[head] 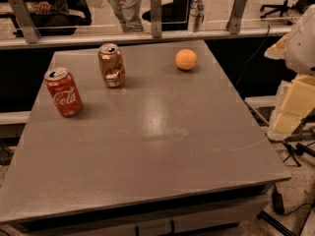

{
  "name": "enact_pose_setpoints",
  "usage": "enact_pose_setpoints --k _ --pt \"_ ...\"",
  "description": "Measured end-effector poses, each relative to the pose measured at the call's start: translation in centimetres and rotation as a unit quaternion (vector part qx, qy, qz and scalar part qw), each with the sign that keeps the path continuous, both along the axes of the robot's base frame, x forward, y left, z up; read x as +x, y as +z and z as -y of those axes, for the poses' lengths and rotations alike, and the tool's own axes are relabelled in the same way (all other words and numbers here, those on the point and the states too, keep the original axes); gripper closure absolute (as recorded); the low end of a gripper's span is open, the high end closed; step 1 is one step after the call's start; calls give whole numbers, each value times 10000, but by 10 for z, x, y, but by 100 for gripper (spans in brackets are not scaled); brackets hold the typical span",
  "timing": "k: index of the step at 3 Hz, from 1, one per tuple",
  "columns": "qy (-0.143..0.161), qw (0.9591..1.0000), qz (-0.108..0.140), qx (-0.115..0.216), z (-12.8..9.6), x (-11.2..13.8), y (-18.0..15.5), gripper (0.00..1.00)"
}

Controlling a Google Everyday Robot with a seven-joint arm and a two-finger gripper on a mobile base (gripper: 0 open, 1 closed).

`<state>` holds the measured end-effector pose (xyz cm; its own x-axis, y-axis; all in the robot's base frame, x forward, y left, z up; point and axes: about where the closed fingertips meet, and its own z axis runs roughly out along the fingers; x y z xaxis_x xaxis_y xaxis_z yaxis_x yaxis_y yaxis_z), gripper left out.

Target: Move coke can near orange

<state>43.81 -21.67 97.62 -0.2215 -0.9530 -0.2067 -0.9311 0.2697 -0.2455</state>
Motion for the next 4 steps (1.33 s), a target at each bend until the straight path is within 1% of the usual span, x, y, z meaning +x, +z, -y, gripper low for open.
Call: enact_pose_setpoints --k 1,2,3,4 --pt "0 10000 1 0 0 0 0 0" --pt "80 9996 85 253 -12 14 4 0" --pt "223 9981 196 547 -43 40 7 0" --pt "317 9956 221 859 -83 68 1 0"
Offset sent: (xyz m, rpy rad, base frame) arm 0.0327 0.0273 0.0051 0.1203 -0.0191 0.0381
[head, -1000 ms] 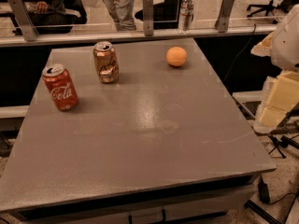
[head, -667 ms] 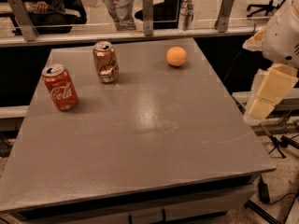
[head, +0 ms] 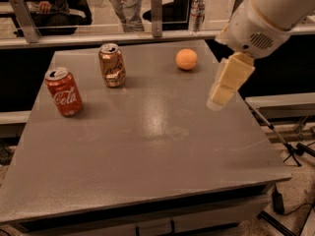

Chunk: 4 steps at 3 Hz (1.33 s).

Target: Move coke can near orange

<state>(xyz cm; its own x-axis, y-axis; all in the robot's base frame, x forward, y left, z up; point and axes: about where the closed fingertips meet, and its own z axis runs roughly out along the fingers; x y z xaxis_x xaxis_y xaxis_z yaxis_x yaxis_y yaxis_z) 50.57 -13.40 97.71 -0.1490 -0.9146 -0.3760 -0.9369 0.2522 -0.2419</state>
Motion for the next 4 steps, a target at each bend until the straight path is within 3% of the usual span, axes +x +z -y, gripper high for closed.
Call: enact_pose_setpoints --k 2,4 --pt "27 9983 40 579 -81 45 -16 0" --pt "210 9927 206 1173 -166 55 -10 0"
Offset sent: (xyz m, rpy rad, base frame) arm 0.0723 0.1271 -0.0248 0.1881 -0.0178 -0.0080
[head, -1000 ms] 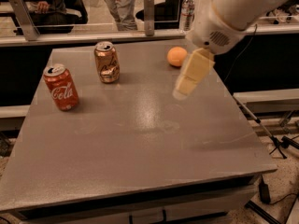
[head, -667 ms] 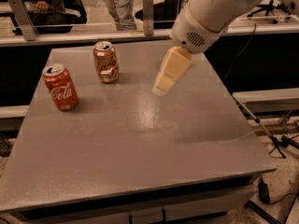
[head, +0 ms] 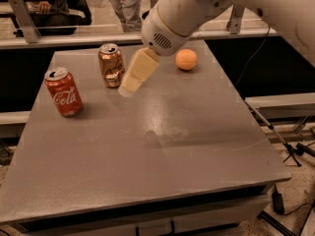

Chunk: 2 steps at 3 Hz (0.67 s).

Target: Move coke can near orange

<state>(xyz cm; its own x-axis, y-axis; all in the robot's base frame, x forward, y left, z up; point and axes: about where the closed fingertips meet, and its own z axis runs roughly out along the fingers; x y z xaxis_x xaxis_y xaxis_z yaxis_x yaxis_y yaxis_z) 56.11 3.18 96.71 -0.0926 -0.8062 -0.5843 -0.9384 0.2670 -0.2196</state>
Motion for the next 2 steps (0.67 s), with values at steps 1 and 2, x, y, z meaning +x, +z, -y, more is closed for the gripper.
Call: enact_pose_setpoints --k 1,2 --pt "300 9994 -33 156 -43 -5 -2 0" --pt "635 9978 -23 178 -83 -8 -8 0"
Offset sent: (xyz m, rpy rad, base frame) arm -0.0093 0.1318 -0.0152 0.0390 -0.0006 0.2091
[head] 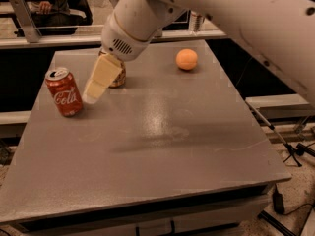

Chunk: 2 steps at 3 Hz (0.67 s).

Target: Move coke can near orange

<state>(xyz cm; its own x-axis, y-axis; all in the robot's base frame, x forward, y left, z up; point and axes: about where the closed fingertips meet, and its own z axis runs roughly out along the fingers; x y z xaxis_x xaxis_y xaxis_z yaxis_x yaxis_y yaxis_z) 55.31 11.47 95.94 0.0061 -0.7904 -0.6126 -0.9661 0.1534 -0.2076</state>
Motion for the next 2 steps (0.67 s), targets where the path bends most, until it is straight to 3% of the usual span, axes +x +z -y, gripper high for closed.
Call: enact_pose_setpoints --k 2 --pt "355 9992 -25 -178 -59 3 -22 0"
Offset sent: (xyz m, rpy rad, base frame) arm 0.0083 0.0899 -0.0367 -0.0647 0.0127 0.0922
